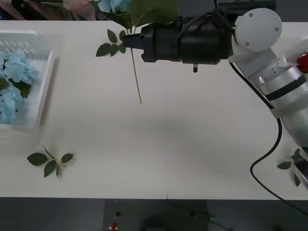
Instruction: Put the red flowers into the right box and the blue flowers into the left box
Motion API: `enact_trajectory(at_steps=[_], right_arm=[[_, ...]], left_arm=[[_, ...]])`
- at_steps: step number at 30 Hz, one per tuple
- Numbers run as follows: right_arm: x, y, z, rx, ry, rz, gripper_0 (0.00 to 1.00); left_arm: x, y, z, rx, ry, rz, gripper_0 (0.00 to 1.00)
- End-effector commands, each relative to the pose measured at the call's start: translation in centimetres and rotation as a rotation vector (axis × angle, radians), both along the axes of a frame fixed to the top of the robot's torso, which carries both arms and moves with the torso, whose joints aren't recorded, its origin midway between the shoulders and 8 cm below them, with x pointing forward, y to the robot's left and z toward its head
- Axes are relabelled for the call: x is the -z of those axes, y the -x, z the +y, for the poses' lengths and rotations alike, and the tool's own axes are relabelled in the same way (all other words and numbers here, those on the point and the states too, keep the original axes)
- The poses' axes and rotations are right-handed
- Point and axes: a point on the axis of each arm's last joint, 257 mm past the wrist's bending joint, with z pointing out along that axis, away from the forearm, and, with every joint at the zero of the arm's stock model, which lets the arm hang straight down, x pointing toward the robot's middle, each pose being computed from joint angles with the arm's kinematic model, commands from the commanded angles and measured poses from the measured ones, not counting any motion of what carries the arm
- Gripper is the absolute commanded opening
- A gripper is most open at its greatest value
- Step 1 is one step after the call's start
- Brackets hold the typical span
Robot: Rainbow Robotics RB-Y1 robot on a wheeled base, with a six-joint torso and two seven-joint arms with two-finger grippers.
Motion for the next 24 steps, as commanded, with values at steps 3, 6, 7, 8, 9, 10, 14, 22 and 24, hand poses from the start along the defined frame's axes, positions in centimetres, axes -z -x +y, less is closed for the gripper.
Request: enact_trajectory(at_steps=[3,6,7,8,9,10,14,22,24], right_arm=[[-2.8,0.6,2.5,-0.013,-0.037,-0.097,0.0],[-3.2,0.6,3.0,-0.01,-0.048,-0.106,0.0],[-3.2,0.7,3.1,-0.011,-0.052,-0.103,0.0],[-3.2,0.7,3.3,-0.011,-0.056,-0.103,0.0],[-3.3,0.8,3.5,-0.012,-0.067,-0.095,0.0],[-3.3,1.0,3.7,-0.014,-0.073,-0.094,0.0],[-3.4,1.1,4.0,-0.017,-0.092,-0.086,0.0],[-3.5,1.5,4.7,-0.022,-0.103,-0.08,0.0],[-3.5,1.5,4.8,-0.024,-0.101,-0.08,0.0]], left_arm=[[-3.7,3.9,-10.9,0.283,0.29,0.108,1.0],[-3.2,5.9,-18.3,0.433,0.47,0.166,1.0],[-3.1,6.5,-20.3,0.474,0.529,0.175,1.0],[-3.0,6.9,-23.0,0.534,0.589,0.175,1.0],[-2.8,7.3,-25.3,0.582,0.628,0.178,1.0],[-2.6,7.6,-26.9,0.61,0.658,0.183,1.0],[-2.3,8.8,-34.6,0.723,0.86,0.19,1.0],[-3.3,10.2,-44.2,0.862,1.091,0.198,1.0],[-4.2,10.7,-45.6,0.893,1.125,0.193,1.0]])
